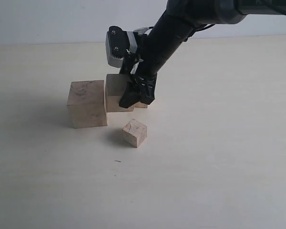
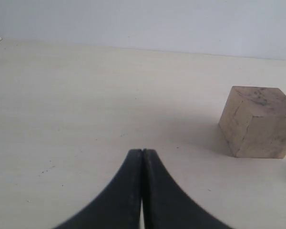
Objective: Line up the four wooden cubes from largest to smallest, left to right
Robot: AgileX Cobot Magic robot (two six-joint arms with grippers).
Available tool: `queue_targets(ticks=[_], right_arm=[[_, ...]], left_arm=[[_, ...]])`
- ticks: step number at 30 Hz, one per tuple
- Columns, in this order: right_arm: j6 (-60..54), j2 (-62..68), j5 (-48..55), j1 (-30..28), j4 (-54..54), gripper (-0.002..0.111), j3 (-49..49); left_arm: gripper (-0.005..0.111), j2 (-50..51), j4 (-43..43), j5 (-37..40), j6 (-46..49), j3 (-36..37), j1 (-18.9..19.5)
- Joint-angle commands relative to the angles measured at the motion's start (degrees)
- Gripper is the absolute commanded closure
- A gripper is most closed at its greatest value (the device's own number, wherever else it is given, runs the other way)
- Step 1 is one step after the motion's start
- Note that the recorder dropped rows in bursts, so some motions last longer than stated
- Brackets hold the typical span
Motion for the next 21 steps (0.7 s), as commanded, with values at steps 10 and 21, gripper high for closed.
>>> queue_targets(ticks=[10,21], right_arm=[[-0.6,2.7,-3.4,-0.1,2.3,0.108,-0.1],[-0.6,4.8,-4.6,-0.1,2.5,0.108,-0.1]], left_arm=[[0.107,-0.4,0.1,-0.7,0.0,0.0,0.0],[0.107,-0.4,0.1,-0.7,0.0,0.0,0.0]])
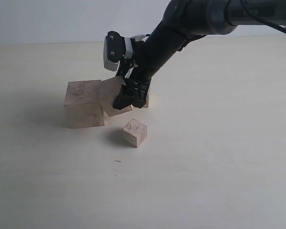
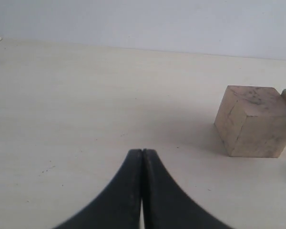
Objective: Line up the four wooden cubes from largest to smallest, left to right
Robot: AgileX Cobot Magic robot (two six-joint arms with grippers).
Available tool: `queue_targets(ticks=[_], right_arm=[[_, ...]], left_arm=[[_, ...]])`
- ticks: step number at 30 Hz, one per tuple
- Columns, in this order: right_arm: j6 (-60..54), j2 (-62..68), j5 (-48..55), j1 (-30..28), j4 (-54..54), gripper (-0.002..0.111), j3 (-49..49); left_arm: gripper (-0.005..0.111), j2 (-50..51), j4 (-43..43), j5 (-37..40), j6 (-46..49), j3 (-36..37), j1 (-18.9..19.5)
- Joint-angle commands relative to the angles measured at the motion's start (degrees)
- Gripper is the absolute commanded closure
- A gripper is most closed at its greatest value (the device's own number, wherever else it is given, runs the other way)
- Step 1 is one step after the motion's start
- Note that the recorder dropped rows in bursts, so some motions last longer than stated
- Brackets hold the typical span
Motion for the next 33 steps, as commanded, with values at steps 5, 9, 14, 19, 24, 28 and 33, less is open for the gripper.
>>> queue_targets(ticks=[5,9,14,19,24,28,33], right_arm=[[0.0,0.2,-0.1,-0.1,0.4,0.108,0.2],[-1.0,-0.2,-0.1,-0.1,1.8,0.108,0.2],[-0.9,-0.2,-0.3,-0.1,1.9,0.108,0.2],[-0.9,-0.1,-1.7,-0.1,3.2,0.108,0.2],[-1.6,-0.1,-3.2,-0.1,9.0,0.108,0.2],[-5.1,-0.1,-2.1,-0.1,11.9,0.108,0.2],[-4.9,2.0,-2.1,-0.1,11.4,0.108,0.2]], left_arm=[[0.107,-0.4,0.1,-0.7,0.0,0.0,0.0],[0.107,-0.4,0.1,-0.7,0.0,0.0,0.0],[0.107,-0.4,0.1,-0.7,0.0,0.0,0.0],[0.107,-0.4,0.1,-0.7,0.0,0.0,0.0],[0.107,-0.4,0.1,-0.7,0.0,0.0,0.0],[0.107,-0.4,0.1,-0.7,0.0,0.0,0.0],[0.107,-0.4,0.1,-0.7,0.0,0.0,0.0]])
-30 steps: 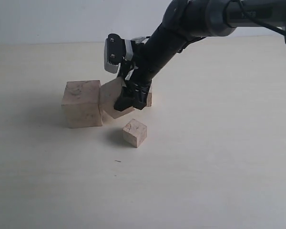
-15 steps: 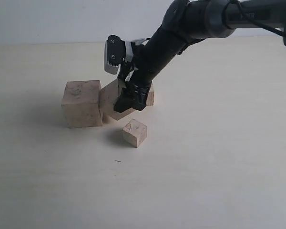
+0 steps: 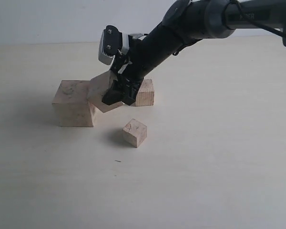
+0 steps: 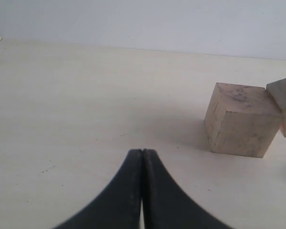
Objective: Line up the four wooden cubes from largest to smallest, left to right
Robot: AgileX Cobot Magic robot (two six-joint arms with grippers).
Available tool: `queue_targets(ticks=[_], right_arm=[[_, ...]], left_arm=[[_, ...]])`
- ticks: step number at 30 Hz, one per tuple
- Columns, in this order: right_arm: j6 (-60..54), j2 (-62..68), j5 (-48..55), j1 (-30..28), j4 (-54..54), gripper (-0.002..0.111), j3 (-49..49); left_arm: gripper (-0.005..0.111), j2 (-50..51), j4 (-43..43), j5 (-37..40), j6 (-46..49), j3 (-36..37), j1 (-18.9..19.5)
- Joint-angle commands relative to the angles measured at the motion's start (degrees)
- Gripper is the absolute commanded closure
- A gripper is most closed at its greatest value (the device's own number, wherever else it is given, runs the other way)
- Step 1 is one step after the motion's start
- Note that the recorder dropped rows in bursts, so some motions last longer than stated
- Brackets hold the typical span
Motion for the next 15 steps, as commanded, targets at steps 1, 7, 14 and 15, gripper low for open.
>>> queue_targets(ticks=[1,7,14,15], right_arm=[[-0.5,1.5,0.4,-0.2,1.0,0.108,0.1],[0.1,2.1,-0.2,-0.2,1.3,0.108,0.1],[0.0,2.1,-0.2,-0.2,1.3,0.091,0.1],[0.0,2.1,-0.2,-0.2,1.3,0.086,0.1]], left_arm=[[0.107,-0.4,0.1,-0.7,0.0,0.0,0.0],[0.107,-0.4,0.1,-0.7,0.0,0.0,0.0],[0.107,-0.4,0.1,-0.7,0.0,0.0,0.0],[0.107,-0.4,0.1,-0.7,0.0,0.0,0.0]])
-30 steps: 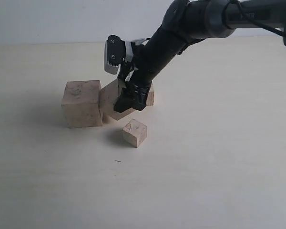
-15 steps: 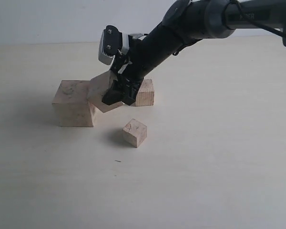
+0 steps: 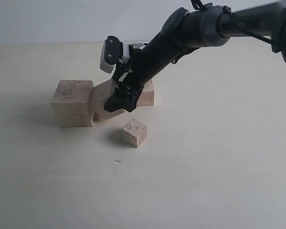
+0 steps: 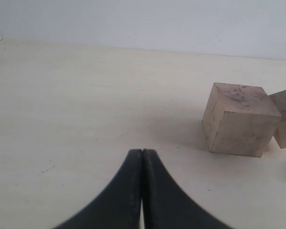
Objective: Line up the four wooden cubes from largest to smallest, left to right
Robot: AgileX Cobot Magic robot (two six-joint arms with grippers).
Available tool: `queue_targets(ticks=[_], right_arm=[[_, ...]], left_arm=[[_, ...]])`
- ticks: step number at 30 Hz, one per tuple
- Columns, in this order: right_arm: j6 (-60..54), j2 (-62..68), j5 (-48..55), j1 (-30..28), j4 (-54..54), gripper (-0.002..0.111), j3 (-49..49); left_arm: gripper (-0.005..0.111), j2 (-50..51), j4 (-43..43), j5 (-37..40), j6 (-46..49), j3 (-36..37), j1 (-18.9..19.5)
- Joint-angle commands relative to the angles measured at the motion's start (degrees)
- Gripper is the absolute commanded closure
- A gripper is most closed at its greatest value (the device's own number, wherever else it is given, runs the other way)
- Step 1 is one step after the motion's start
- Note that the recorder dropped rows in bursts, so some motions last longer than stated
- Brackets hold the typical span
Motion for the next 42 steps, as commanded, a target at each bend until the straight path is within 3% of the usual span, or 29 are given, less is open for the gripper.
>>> queue_targets(ticks=[1,4,8,20,24,29,33,36,42], right_arm=[[0.0,-0.2,-0.1,-0.1,1.0,0.079,0.1],[0.0,-0.2,-0.1,-0.1,0.9,0.057,0.1],[0.2,-0.2,-0.1,-0.1,0.6,0.041,0.1],[0.7,-0.4,-0.1,-0.1,0.6,0.041,0.1],[4.7,-3.2,1.2,-0.1,-0.2,0.041,0.1],[19.2,-8.8,1.4,-0.1,-10.9,0.041,0.1],[35.3,-12.2,1.9,-0.1,-23.0,0.044,0.1],[48.2,-13.4,4.7,-0.1,-32.9,0.056,0.1],[52.0,-11.2,5.8,-0.1,-35.7,0.080,0.2]], left_arm=[[0.107,-0.4,0.1,-0.7,0.0,0.0,0.0],[0.107,-0.4,0.1,-0.7,0.0,0.0,0.0],[0.107,-0.4,0.1,-0.7,0.0,0.0,0.0],[0.107,-0.4,0.1,-0.7,0.0,0.0,0.0],[0.107,-0.4,0.1,-0.7,0.0,0.0,0.0],[0.107,-0.4,0.1,-0.7,0.0,0.0,0.0],[0.107,-0.4,0.1,-0.7,0.0,0.0,0.0],[0.107,-0.4,0.1,-0.7,0.0,0.0,0.0],[0.107,-0.4,0.1,-0.7,0.0,0.0,0.0]])
